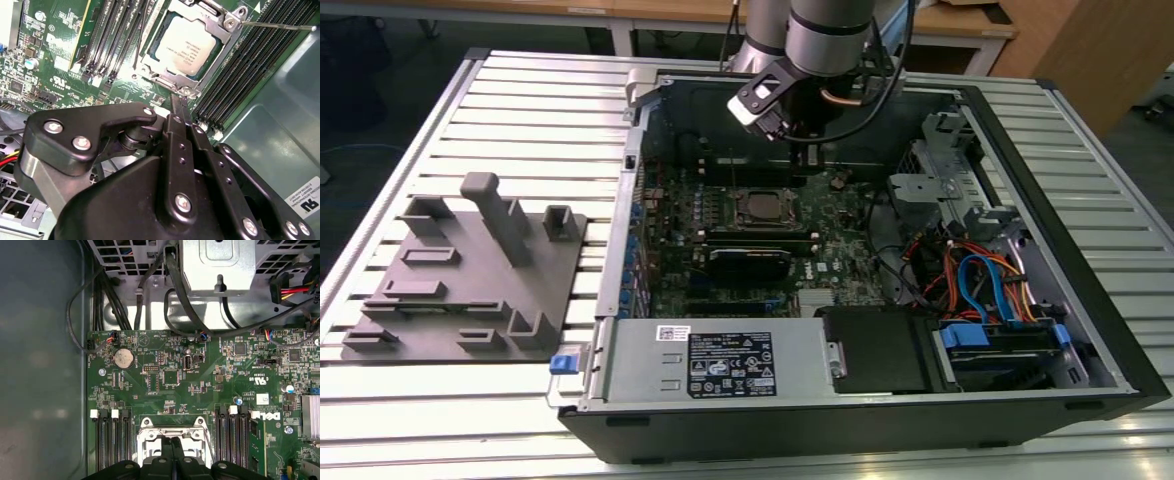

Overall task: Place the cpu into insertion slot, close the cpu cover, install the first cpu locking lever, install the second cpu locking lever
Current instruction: 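Close the cpu cover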

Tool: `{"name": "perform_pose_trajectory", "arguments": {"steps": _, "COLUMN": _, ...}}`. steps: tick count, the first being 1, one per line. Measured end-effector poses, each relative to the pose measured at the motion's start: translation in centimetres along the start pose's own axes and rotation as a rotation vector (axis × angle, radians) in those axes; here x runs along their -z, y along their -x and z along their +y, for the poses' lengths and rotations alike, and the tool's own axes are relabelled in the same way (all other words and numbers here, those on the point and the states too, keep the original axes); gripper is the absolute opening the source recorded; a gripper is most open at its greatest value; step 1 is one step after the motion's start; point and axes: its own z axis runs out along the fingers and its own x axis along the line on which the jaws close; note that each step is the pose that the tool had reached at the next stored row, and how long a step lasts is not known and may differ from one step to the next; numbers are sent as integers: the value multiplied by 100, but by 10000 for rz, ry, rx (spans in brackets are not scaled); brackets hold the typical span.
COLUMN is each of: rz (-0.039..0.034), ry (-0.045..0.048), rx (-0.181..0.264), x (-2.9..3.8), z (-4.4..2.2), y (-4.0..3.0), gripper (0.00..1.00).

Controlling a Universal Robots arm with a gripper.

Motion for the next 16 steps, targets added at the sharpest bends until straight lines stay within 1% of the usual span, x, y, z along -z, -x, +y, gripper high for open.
{"name": "perform_pose_trajectory", "arguments": {"steps": 4, "rz": 0, "ry": 0, "rx": -1, "x": -2, "z": -12, "y": 1, "gripper": 10}}
{"name": "perform_pose_trajectory", "arguments": {"steps": 6, "rz": 1, "ry": 0, "rx": 0, "x": -4, "z": -29, "y": 1, "gripper": 10}}
{"name": "perform_pose_trajectory", "arguments": {"steps": 10, "rz": 0, "ry": -4, "rx": 19, "x": -8, "z": -113, "y": 4, "gripper": 10}}
{"name": "perform_pose_trajectory", "arguments": {"steps": 13, "rz": 4, "ry": -14, "rx": 193, "x": -14, "z": -141, "y": 5, "gripper": 10}}
{"name": "perform_pose_trajectory", "arguments": {"steps": 14, "rz": 5, "ry": -25, "rx": 280, "x": -15, "z": -143, "y": 5, "gripper": 10}}
{"name": "perform_pose_trajectory", "arguments": {"steps": 16, "rz": 8, "ry": -90, "rx": 365, "x": -15, "z": -144, "y": 5, "gripper": 10}}
